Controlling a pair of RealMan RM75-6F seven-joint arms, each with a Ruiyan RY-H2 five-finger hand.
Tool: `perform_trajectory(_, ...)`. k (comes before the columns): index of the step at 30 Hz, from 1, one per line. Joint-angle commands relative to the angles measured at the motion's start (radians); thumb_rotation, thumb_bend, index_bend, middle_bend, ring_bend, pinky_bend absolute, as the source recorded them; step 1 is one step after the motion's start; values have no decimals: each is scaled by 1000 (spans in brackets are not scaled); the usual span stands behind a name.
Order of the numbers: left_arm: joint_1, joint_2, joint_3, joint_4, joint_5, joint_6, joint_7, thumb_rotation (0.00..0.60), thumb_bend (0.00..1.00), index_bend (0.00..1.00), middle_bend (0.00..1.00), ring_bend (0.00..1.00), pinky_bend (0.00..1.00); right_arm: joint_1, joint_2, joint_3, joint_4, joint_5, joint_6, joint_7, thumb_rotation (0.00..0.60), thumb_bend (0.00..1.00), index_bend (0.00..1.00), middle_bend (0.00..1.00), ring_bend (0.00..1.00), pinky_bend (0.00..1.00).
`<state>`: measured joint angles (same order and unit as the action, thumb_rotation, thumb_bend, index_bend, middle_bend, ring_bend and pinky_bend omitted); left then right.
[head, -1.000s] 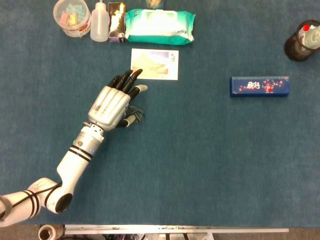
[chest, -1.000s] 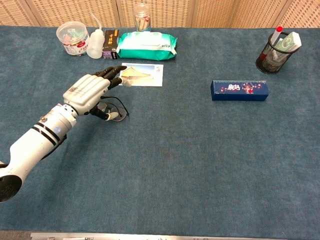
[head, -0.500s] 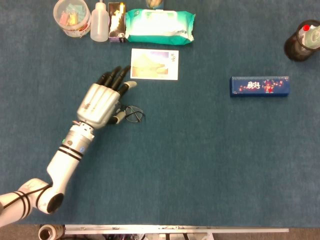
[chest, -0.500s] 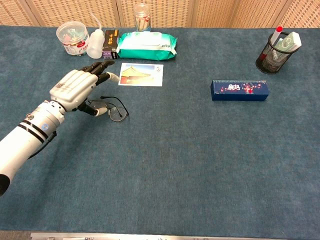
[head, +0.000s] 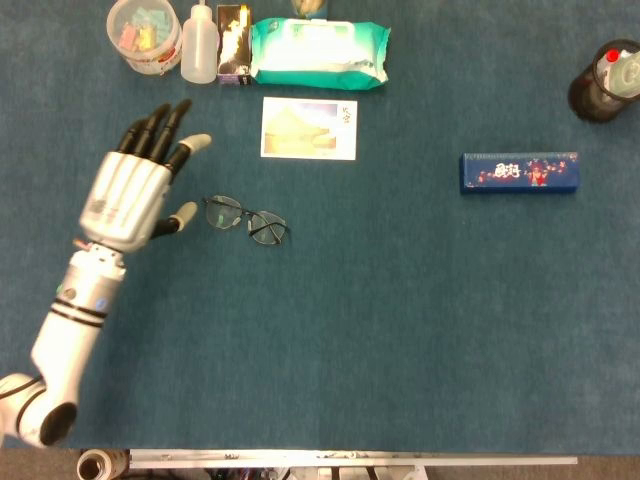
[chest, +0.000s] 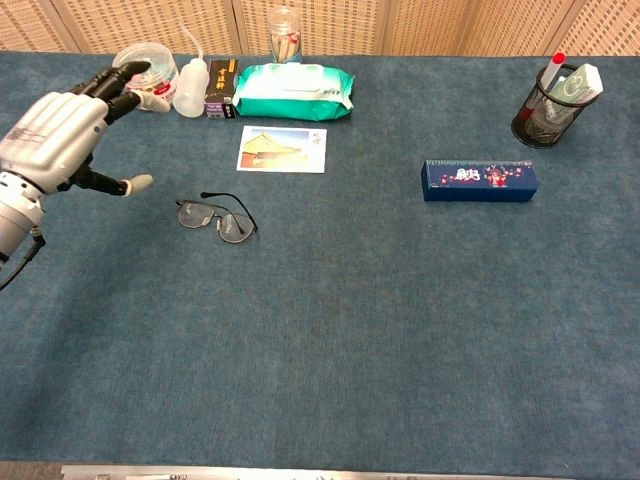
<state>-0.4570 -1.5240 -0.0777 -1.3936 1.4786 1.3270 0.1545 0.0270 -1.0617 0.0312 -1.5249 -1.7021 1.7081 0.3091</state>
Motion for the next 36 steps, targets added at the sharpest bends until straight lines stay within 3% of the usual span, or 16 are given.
perform_trajectory(1, 46, 89, 19, -121, 9, 37, -20, 600, 203, 219, 0, 0, 145, 1, -1, 0, 0, 0, -1, -2, 600, 243, 275, 352, 235, 217)
perform_trajectory(9, 101, 185, 68, -324, 90, 103, 3, 600, 203, 220, 0, 0, 145, 1, -3, -1, -3, -2, -3, -13, 600, 242, 275, 351, 235, 217)
perform_trajectory(16, 116, 174, 84, -431, 173, 130, 80, 600, 202, 226, 0, 0, 145, -1, -2, 0, -2, -2, 4, -8, 600, 242, 275, 352, 235, 217)
perform_trajectory(22, 101, 100, 71, -437, 195, 98, 169, 600, 202, 208, 0, 0, 145, -4, 0, 1, 1, -1, 11, 4, 600, 243, 275, 352, 235, 217)
perform_trajectory(36, 46, -50, -2, -388, 109, -2, 308, 600, 203, 192, 0, 0, 145, -7, 4, 5, 4, 3, 19, 20, 600, 242, 275, 351, 235, 217)
